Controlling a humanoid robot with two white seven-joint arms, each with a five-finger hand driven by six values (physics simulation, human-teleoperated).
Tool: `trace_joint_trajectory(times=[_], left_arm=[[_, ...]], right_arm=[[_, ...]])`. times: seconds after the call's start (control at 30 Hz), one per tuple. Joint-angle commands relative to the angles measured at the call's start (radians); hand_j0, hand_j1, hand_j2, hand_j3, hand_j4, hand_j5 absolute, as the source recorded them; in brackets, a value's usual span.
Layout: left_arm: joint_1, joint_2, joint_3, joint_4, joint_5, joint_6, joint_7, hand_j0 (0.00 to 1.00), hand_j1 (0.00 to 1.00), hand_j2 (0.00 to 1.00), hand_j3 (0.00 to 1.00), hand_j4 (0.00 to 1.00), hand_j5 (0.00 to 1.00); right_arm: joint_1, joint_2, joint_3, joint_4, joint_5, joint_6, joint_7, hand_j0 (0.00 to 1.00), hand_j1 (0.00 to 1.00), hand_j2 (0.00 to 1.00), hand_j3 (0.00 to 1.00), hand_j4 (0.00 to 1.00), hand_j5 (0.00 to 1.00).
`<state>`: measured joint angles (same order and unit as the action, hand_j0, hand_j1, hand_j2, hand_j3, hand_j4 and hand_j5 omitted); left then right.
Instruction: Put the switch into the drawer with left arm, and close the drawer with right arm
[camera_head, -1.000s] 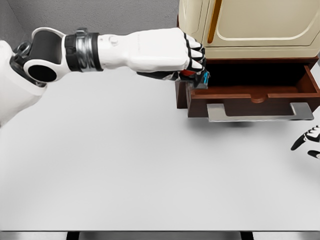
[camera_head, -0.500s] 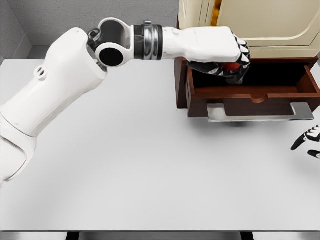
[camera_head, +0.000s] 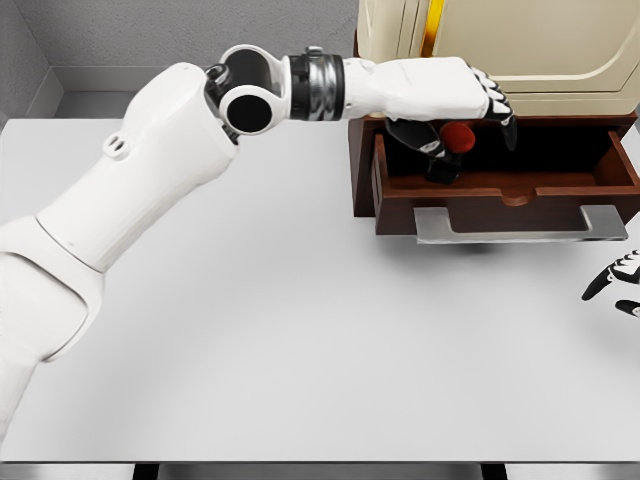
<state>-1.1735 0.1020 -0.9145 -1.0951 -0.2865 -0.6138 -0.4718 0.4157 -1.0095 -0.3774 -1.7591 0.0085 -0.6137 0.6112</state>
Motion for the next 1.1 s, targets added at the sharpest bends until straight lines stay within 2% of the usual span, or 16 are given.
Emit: trace_joint_trajectory(times=[0.0,0.1,0.33,0.73,0.8,0.87,0.93,1.0,1.07], left_arm=[[0.000,-0.008,0.006,-0.002,0.010,0.003,0.002,0.90,0.90,0.90,0.90,0.90,0.90],[-0.002,-0.013,0.005,-0.026,0.007,0.003,0.002,0.91,0.91,0.91,0.91,0.91,0.91],[-0.021,-0.082,-0.010,-0.020,-0.005,0.003,0.001,0.91,0.91,0.91,0.91,0.91,0.91],[-0.026,-0.068,-0.010,-0.019,0.000,0.003,0.001,0.91,0.91,0.91,0.91,0.91,0.91],[-0.038,-0.055,-0.010,-0.028,0.010,0.003,0.004,0.94,0.94,0.94,0.94,0.94,0.94],[-0.045,0.002,-0.010,-0.113,0.064,0.003,0.007,0.97,0.97,0.97,0.97,0.97,0.97],[-0.044,0.082,-0.010,-0.244,0.153,0.003,0.007,0.98,0.98,0.98,0.98,0.98,0.98],[-0.044,0.194,-0.010,-0.425,0.234,0.003,0.010,0.99,0.99,0.99,0.99,0.99,0.99],[-0.044,0.251,-0.009,-0.515,0.277,0.003,0.010,1.00,1.00,1.00,1.00,1.00,1.00]], right_arm=[[0.000,-0.001,0.000,0.000,-0.007,0.003,0.000,0.57,0.57,0.57,0.57,0.57,0.57],[0.000,-0.003,0.002,0.000,-0.007,0.003,0.000,0.57,0.57,0.57,0.57,0.57,0.57],[0.000,-0.003,0.003,0.000,-0.007,0.003,0.000,0.57,0.57,0.57,0.57,0.57,0.57],[-0.008,-0.004,0.022,0.000,-0.007,0.003,0.000,0.53,0.53,0.53,0.53,0.53,0.53],[-0.009,-0.006,0.022,0.000,-0.007,0.003,0.000,0.51,0.51,0.51,0.51,0.51,0.51],[-0.009,-0.006,0.022,0.000,-0.007,0.003,0.000,0.49,0.49,0.49,0.49,0.49,0.49],[-0.009,-0.006,0.022,0.000,-0.007,0.003,0.000,0.49,0.49,0.49,0.49,0.49,0.49],[-0.012,-0.006,0.022,0.000,-0.007,0.003,0.000,0.49,0.49,0.49,0.49,0.49,0.49],[-0.015,-0.007,0.023,0.000,-0.007,0.003,0.000,0.49,0.49,0.49,0.49,0.49,0.49]])
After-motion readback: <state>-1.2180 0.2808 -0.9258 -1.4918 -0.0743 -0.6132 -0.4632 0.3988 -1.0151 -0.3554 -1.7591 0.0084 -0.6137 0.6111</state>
